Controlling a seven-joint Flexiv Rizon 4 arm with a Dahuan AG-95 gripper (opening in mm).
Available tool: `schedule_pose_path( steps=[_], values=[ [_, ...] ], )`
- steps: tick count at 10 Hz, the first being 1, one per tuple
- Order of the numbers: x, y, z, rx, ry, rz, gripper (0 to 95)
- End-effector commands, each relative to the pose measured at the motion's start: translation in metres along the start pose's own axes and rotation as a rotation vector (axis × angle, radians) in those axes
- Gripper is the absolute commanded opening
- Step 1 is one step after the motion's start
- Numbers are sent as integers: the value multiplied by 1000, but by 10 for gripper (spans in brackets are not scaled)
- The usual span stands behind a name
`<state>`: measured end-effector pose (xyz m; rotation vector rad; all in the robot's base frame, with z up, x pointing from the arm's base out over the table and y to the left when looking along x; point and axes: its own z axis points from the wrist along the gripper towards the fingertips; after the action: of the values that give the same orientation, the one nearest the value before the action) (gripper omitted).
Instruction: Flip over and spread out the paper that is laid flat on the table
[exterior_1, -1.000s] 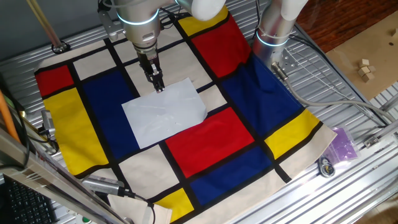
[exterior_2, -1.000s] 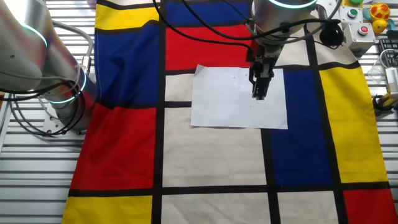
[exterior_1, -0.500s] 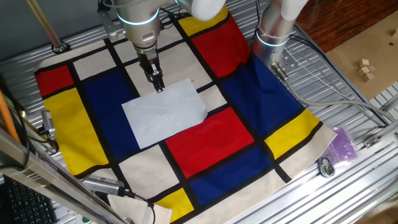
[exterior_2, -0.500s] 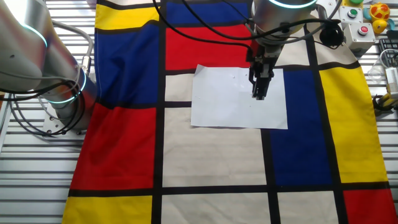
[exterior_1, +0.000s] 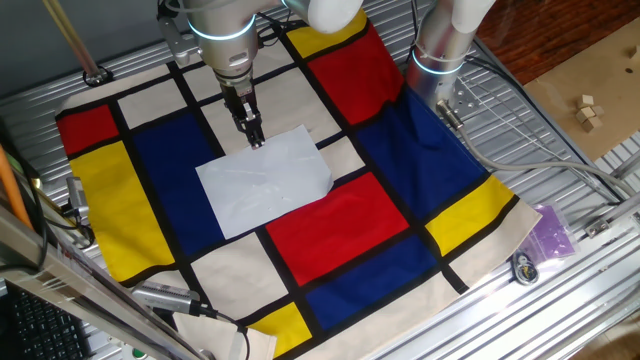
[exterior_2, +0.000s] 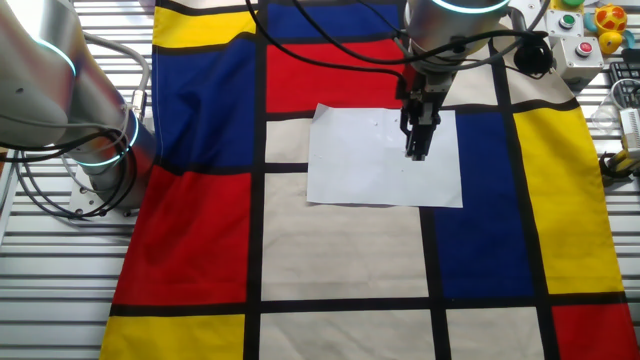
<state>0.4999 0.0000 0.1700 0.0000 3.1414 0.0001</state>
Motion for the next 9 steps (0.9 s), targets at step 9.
schedule_pose_path(
  steps=[9],
  values=[
    [0, 0, -1, -53, 97, -374, 0]
  ],
)
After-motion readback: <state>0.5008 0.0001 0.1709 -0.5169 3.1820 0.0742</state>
